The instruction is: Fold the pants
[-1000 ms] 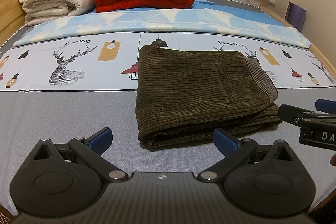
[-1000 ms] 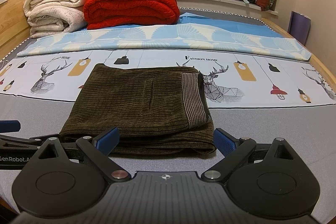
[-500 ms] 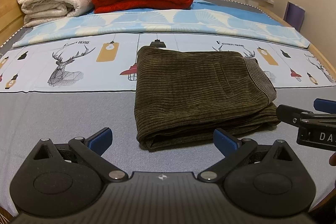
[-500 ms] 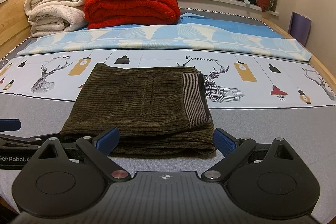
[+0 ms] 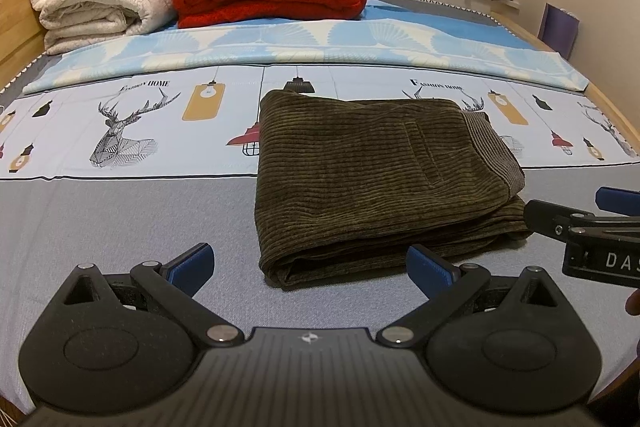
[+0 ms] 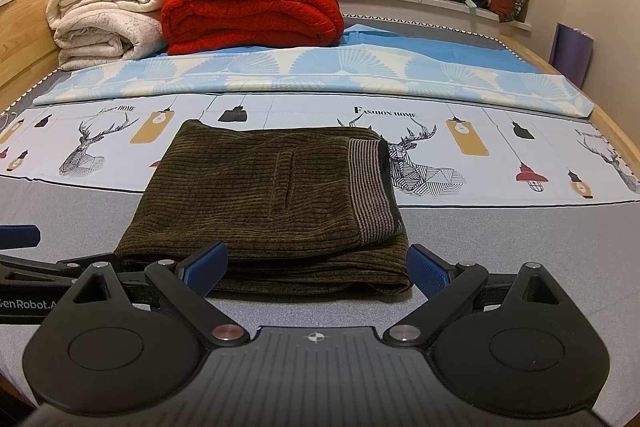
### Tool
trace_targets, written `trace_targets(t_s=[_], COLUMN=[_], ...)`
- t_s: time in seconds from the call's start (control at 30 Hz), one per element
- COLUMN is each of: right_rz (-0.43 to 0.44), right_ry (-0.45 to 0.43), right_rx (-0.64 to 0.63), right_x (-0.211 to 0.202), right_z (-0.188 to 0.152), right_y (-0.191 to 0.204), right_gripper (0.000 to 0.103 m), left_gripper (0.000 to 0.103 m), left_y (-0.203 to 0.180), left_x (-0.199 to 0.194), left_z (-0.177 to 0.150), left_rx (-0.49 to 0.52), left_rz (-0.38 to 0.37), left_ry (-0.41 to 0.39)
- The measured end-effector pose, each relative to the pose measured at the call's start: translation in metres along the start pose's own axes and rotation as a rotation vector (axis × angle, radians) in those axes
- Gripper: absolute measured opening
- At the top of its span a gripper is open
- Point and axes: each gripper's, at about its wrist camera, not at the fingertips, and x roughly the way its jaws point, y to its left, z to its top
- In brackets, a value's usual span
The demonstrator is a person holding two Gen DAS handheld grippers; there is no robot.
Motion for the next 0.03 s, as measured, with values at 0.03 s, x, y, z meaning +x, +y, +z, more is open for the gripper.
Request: trace_targets(t_s=[0.03], right_rz=[0.000], right_ry=[0.000], right_rx=[0.000], right_x=[0.0000], right_z=[0.0000], right_y=[0.0000], right_gripper=[0.096], left_gripper=[0.102], left_y=[-0.0002], left_x=[0.0002], left_z=[0.0001], left_rx=[0.000], left_rz=[0.000], left_ry=[0.001])
